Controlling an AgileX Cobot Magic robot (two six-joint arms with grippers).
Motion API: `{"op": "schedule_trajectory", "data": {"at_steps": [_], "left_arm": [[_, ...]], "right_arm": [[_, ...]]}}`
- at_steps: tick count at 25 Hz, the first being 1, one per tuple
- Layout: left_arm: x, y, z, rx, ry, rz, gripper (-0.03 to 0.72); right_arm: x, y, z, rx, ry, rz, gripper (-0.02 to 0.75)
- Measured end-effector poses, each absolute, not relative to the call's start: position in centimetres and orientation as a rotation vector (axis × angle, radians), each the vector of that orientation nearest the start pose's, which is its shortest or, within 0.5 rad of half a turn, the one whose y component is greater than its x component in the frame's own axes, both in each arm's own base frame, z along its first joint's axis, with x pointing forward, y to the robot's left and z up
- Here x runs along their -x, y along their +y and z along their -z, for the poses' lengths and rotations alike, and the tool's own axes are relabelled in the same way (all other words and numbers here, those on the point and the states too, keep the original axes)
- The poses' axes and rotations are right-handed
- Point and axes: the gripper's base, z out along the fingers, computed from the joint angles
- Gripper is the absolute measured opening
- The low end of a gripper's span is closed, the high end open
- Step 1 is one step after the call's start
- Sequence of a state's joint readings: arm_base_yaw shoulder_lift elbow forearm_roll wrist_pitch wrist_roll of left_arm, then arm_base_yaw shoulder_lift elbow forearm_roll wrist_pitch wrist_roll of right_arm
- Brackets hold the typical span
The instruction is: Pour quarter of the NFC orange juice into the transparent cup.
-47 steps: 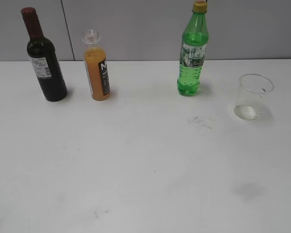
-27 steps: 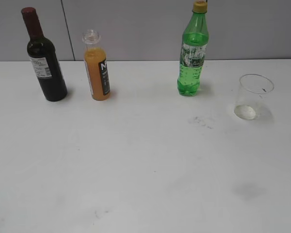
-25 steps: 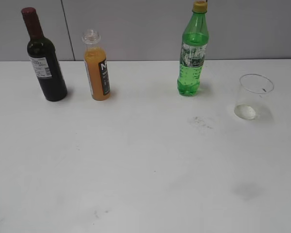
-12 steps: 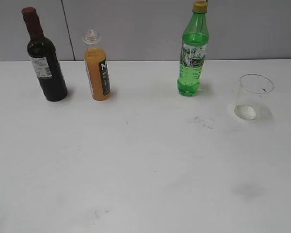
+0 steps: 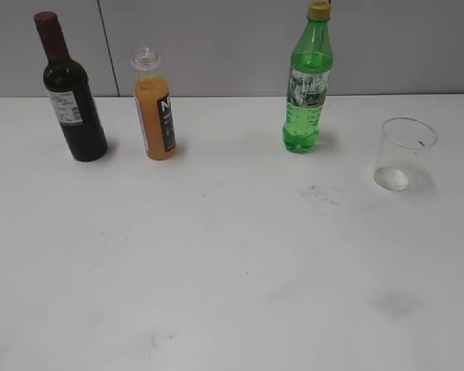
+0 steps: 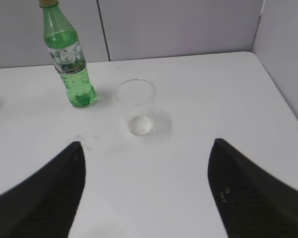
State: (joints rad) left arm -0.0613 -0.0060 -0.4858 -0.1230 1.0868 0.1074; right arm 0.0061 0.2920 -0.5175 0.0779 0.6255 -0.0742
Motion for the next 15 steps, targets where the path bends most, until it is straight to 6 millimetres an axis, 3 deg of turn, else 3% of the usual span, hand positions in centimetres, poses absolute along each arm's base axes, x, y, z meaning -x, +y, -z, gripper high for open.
{"op": "schedule_trajectory", "data": {"at_steps": [6,15], "left_arm": [[0.6,-1.0,-27.2,-0.182,2.066,0.120,0.567],[0.6,-1.0,-27.2,-0.182,2.066,0.120,0.567]], "right_arm": [[-11.0,1.0,-29.2,0.087,1.936,-0.087,0.591],[-17.1,0.4,-25.3,0.043,2.026,-0.025,0.591]]}}
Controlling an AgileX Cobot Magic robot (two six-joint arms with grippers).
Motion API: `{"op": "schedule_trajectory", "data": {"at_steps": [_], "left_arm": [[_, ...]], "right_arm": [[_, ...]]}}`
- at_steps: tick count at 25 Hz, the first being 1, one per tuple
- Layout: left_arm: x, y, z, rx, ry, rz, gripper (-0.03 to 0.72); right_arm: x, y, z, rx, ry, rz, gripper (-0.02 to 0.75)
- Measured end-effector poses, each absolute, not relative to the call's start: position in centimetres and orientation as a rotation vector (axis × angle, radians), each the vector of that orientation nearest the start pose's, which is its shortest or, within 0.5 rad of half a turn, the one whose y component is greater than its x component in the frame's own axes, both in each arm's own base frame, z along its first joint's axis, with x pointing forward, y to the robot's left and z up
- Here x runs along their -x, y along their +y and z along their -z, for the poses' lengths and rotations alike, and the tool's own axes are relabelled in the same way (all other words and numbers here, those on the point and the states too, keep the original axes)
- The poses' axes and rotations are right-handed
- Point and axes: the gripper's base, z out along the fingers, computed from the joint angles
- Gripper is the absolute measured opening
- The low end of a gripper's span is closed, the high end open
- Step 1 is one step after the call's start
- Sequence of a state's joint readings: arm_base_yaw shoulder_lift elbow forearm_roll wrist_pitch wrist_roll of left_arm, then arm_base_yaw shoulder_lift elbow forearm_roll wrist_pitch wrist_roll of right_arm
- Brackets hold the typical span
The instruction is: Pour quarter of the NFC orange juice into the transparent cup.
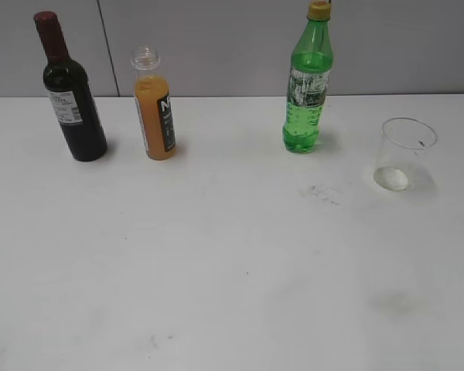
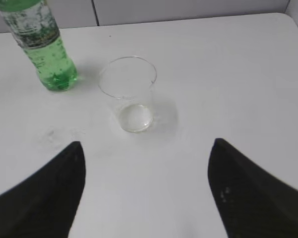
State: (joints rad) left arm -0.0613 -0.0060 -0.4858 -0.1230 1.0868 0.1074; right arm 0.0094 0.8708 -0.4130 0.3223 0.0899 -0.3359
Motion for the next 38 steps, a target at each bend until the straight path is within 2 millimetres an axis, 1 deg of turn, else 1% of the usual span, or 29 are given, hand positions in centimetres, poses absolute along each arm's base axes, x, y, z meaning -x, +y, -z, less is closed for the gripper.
{"op": "schedule_trajectory", "data": {"at_steps": [3,5,11,15,18,21,24,27,30,32,36,38], "left_arm": [[0.6,-1.0,-27.2,-0.182,2.066,0.120,0.567],[0.6,-1.0,-27.2,-0.182,2.066,0.120,0.567],[0.6,-1.0,-27.2,-0.182,2.066,0.120,0.567],[0.6,-1.0,-27.2,-0.182,2.066,0.120,0.567],[0.6,-1.0,-27.2,-0.182,2.066,0.120,0.567],[0.6,-1.0,-27.2,-0.182,2.066,0.120,0.567],[0.6,-1.0,-27.2,-0.182,2.066,0.120,0.567],[0.6,-1.0,-27.2,-0.182,2.066,0.120,0.567],[0.6,-1.0,-27.2,-0.182,2.066,0.120,0.567],[0.6,-1.0,-27.2,-0.182,2.066,0.120,0.567],[0.6,-1.0,-27.2,-0.182,2.066,0.120,0.567],[0.6,-1.0,-27.2,-0.182,2.066,0.120,0.567]], "right_arm": [[-18.9,0.7,-24.1,0.051,2.041,-0.011,0.591],[-20.0,1.4,-23.1,0.084,2.051,-0.014,0.591],[-22.6,5.4,-19.8,0.254,2.038,-0.046,0.591],[-23.6,5.8,-18.3,0.209,2.020,-0.047,0.591],[-23.2,5.5,-17.5,0.145,1.996,-0.053,0.591],[-21.8,4.7,-16.4,0.093,1.944,-0.036,0.591],[-20.0,3.8,-15.2,0.080,1.882,0.010,0.591],[-19.1,3.2,-14.4,0.066,1.821,0.041,0.591],[-19.0,3.1,-12.9,0.038,1.854,0.036,0.591],[-19.3,3.2,-11.4,0.031,1.919,0.038,0.591],[-20.8,3.7,-9.1,0.052,1.993,0.044,0.591],[-21.8,4.1,-8.4,0.055,2.000,0.041,0.591]]}}
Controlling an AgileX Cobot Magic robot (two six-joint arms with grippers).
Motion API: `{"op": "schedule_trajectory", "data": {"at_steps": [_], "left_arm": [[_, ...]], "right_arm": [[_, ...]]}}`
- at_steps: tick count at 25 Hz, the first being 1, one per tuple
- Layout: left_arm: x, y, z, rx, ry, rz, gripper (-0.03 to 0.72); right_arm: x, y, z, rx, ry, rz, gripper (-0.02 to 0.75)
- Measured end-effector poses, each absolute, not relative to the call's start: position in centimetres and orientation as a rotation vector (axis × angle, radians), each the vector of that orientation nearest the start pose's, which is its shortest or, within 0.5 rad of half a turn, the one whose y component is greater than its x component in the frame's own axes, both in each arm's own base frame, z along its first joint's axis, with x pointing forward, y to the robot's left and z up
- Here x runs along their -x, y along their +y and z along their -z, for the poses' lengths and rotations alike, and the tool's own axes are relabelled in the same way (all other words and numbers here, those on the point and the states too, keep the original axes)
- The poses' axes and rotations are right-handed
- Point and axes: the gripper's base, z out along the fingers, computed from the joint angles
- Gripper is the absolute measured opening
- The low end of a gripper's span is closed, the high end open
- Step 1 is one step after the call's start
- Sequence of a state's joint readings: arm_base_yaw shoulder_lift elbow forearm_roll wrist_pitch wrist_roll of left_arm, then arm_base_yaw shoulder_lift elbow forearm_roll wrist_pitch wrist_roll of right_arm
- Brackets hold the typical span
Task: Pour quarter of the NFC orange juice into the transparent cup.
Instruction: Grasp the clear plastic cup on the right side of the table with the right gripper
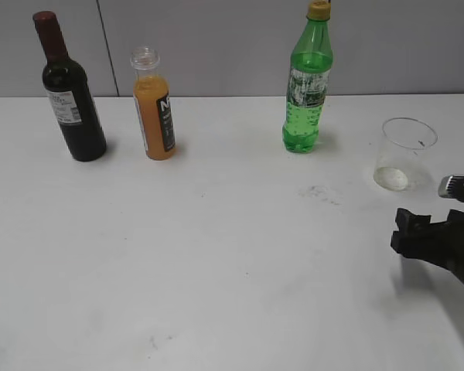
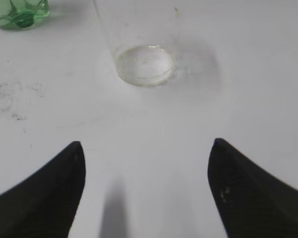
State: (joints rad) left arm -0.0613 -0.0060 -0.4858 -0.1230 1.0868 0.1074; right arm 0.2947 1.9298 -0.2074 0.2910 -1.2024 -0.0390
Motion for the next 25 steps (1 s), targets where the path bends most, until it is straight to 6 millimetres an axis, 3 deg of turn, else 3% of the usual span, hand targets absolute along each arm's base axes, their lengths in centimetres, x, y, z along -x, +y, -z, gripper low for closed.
{"op": "schedule_trajectory", "data": {"at_steps": [4,13,18,25], "left_arm": [[0.6,-1.0,-27.2,-0.182,2.066,0.120,0.567],[0.6,-1.0,-27.2,-0.182,2.066,0.120,0.567],[0.6,-1.0,-27.2,-0.182,2.066,0.120,0.567],[0.6,-1.0,-27.2,-0.182,2.066,0.120,0.567]], "right_arm": [[-23.8,4.7,-8.1,0.049,1.965,0.029,0.591],[-27.6,5.7,-9.7,-0.005,1.830,0.007,0.591],[-28.1,5.8,-9.8,-0.008,1.812,0.003,0.591],[-27.8,5.7,-7.0,0.018,1.906,0.027,0.635]]}}
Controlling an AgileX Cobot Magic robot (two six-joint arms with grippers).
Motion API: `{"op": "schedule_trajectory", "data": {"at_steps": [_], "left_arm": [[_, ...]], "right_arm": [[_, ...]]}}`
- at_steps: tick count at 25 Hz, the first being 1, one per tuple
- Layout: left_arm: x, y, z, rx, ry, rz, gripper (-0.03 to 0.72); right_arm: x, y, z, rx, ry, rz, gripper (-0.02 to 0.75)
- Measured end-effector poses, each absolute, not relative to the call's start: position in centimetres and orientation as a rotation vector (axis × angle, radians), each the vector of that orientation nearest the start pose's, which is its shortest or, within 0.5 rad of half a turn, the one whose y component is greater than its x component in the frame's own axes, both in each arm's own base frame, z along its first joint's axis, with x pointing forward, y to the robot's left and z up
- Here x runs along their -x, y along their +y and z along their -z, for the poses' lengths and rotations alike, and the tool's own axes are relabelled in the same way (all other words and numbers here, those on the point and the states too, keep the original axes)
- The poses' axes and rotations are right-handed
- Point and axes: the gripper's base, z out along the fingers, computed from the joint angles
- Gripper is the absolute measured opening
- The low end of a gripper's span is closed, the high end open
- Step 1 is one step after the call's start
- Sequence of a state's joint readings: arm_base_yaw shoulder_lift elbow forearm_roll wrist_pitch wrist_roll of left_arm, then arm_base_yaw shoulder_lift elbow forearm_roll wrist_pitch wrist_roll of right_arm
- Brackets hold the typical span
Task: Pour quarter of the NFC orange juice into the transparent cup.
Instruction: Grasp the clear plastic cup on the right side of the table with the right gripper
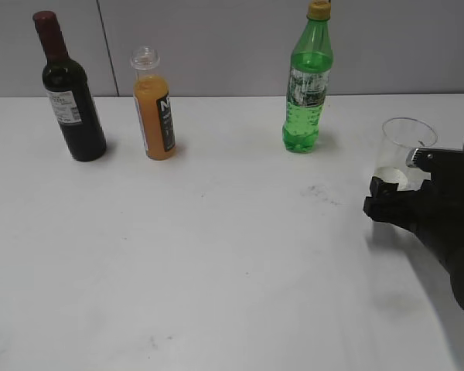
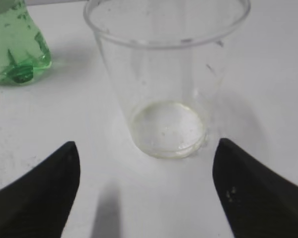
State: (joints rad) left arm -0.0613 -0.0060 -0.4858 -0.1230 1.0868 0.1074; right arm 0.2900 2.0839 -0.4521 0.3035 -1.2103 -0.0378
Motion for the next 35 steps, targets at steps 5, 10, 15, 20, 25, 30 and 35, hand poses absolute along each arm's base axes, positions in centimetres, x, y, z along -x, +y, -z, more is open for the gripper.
{"op": "schedule_trajectory", "data": {"at_steps": [5,10,15,20,25,30,35], "left_arm": [[0.6,-1.0,-27.2,-0.182,2.066,0.120,0.567],[0.6,-1.0,-27.2,-0.182,2.066,0.120,0.567],[0.6,-1.0,-27.2,-0.182,2.066,0.120,0.567],[0.6,-1.0,-27.2,-0.182,2.066,0.120,0.567],[0.6,-1.0,-27.2,-0.182,2.066,0.120,0.567],[0.6,-1.0,-27.2,-0.182,2.066,0.120,0.567],[0.6,-1.0,-27.2,-0.182,2.066,0.120,0.567]], "right_arm": [[-28.4,5.8,-6.2,0.017,1.915,0.031,0.670],[-29.3,5.8,-5.9,-0.012,1.903,0.046,0.673],[-30.0,5.9,-5.3,-0.035,1.900,0.058,0.673],[-31.2,6.2,-4.6,-0.037,1.886,0.053,0.672],[-32.0,6.3,-4.0,-0.063,1.881,0.068,0.667],[-32.9,6.2,-4.0,-0.106,1.857,0.084,0.666],[-33.7,6.2,-3.6,-0.114,1.847,0.086,0.665]]}}
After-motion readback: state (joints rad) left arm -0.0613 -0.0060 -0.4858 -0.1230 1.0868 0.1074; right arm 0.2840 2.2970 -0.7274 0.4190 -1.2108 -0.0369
